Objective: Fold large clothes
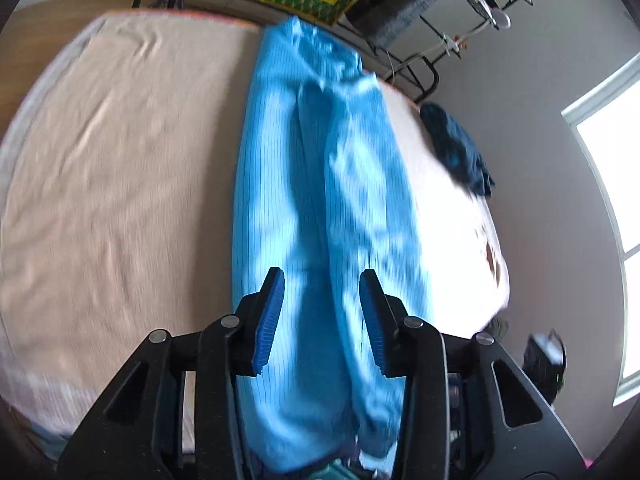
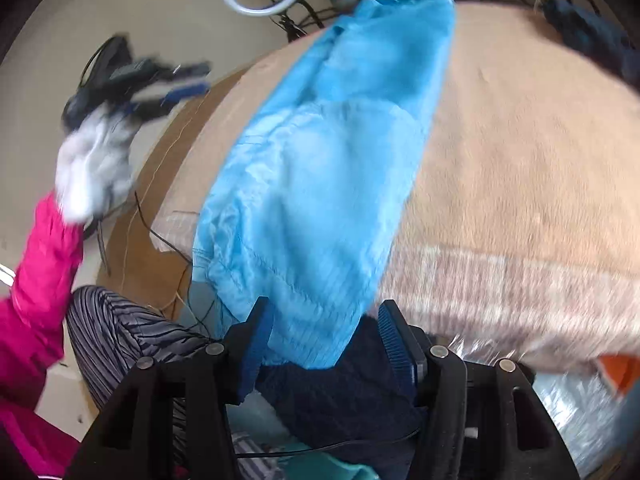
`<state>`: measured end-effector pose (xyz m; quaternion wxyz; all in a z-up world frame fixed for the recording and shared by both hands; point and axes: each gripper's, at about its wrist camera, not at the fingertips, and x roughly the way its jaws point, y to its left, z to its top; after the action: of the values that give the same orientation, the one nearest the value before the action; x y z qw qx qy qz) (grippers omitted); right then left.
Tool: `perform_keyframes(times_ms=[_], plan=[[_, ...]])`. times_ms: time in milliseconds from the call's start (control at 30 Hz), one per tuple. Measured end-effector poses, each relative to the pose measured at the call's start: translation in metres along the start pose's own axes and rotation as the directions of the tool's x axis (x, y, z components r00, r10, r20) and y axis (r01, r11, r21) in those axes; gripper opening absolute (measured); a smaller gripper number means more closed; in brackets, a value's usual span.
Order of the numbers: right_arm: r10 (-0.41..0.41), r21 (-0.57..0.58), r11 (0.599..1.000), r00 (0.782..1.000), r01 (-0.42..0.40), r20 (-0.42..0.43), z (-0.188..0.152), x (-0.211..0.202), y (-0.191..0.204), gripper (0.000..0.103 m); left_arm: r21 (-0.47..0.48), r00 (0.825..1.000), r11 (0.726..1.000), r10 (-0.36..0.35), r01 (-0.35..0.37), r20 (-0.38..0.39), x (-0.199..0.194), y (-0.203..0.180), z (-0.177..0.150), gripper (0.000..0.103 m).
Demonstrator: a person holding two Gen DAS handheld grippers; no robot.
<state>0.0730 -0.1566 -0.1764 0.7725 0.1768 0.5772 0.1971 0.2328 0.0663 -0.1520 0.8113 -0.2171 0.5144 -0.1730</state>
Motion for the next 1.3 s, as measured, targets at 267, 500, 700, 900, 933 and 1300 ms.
perform_keyframes(times_ms=[267, 500, 700, 900, 933, 1300], plan=[[0.07, 0.038, 0.997, 0.994, -0.067, -0.082, -0.007, 0.046, 0.001, 0.06, -0.03, 0.98, 0.992, -0.122, 0.119, -0.157, 0.037, -0.023, -0.071, 0.038], [0.14, 0.033, 0.99, 0.985, -0.138, -0.101, 0.003, 0.055, 0.01, 0.002, 0.079, 0.977, 0.995, -0.043, 0.061, -0.207, 0.062, -0.042, -0.095, 0.011], [0.076, -0.04, 0.996, 0.991, -0.081, -0.109, 0.007, 0.038, 0.016, 0.001, 0.13, 0.976, 0.991, 0.013, 0.016, -0.218, 0.076, -0.046, -0.114, 0.01], [0.099, -0.035, 0.994, 0.987, -0.104, -0.123, -0.001, 0.04, 0.012, 0.047, 0.114, 0.988, 0.993, -0.02, 0.038, -0.156, 0.029, -0.03, -0.103, 0.027], [0.114, -0.025, 0.993, 0.988, -0.117, -0.107, -0.001, 0.036, 0.005, 0.052, 0.098, 0.991, 0.995, -0.022, 0.035, -0.129, 0.018, -0.023, -0.1, 0.033], [0.132, 0.044, 0.991, 0.977, -0.127, -0.168, 0.003, 0.064, -0.005, 0.001, -0.004, 0.99, 0.998, 0.067, -0.068, -0.12, 0.027, 0.031, -0.101, 0.049]])
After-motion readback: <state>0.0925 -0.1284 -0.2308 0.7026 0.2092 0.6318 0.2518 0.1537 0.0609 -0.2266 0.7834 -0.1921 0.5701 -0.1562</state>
